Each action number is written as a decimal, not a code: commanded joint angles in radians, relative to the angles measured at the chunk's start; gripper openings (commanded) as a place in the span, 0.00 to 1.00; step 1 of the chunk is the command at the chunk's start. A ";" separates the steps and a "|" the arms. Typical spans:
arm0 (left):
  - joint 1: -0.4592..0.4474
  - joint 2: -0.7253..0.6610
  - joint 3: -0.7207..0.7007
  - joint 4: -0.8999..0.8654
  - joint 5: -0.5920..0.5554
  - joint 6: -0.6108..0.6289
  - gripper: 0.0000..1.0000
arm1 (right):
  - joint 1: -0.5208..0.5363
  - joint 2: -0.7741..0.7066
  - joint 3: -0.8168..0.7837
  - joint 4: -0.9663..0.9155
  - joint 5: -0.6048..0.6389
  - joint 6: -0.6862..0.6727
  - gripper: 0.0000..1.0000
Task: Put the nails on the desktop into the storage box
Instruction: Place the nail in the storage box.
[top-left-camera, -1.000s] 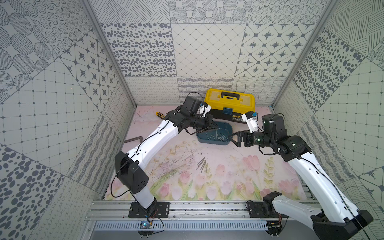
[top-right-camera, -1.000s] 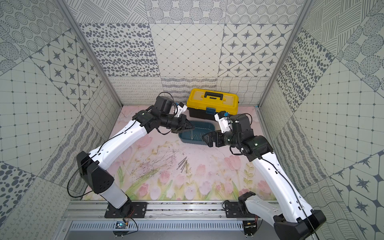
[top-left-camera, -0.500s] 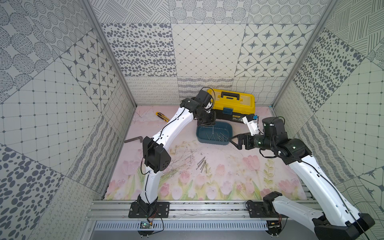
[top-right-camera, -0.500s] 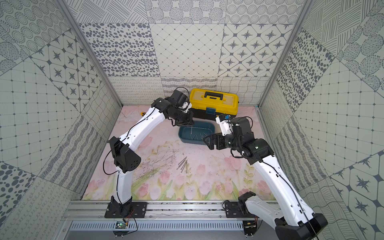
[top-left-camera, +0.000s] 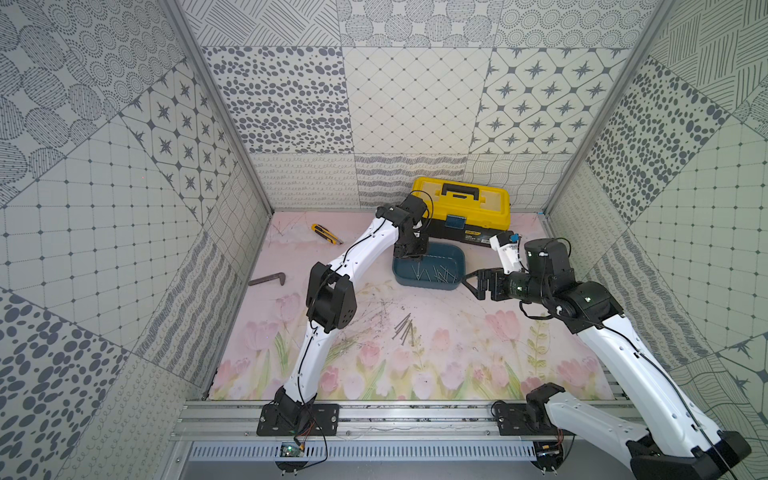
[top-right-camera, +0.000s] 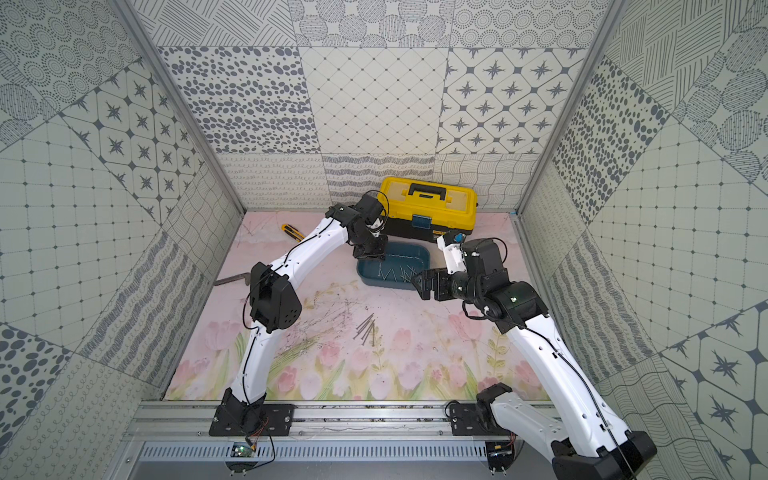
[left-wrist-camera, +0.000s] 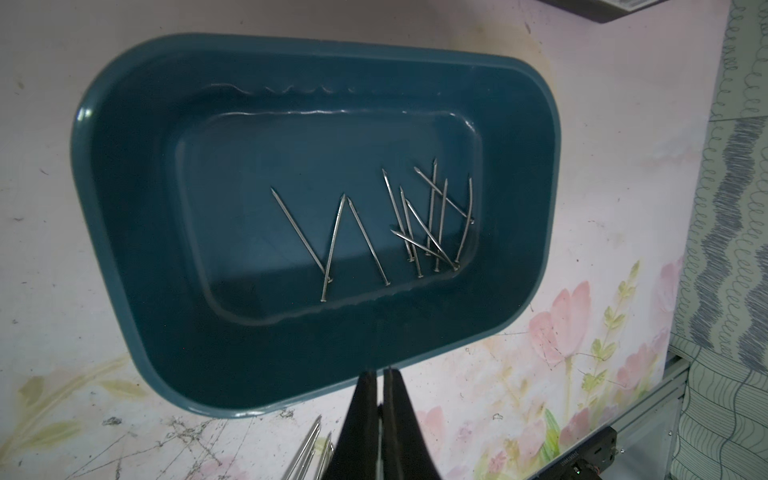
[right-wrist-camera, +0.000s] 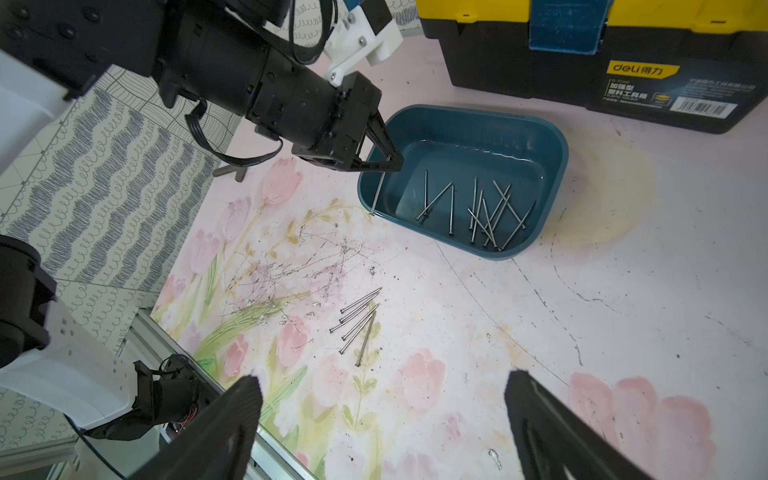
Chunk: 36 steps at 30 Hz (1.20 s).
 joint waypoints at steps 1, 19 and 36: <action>0.013 0.046 0.022 0.037 -0.012 0.030 0.00 | 0.005 -0.023 -0.013 0.038 0.017 0.032 0.97; 0.029 0.190 0.076 0.065 0.043 0.013 0.00 | 0.005 -0.023 -0.025 0.004 0.035 0.148 0.97; 0.028 0.224 0.068 0.099 0.040 -0.016 0.00 | 0.006 -0.093 -0.027 -0.066 0.068 0.167 0.97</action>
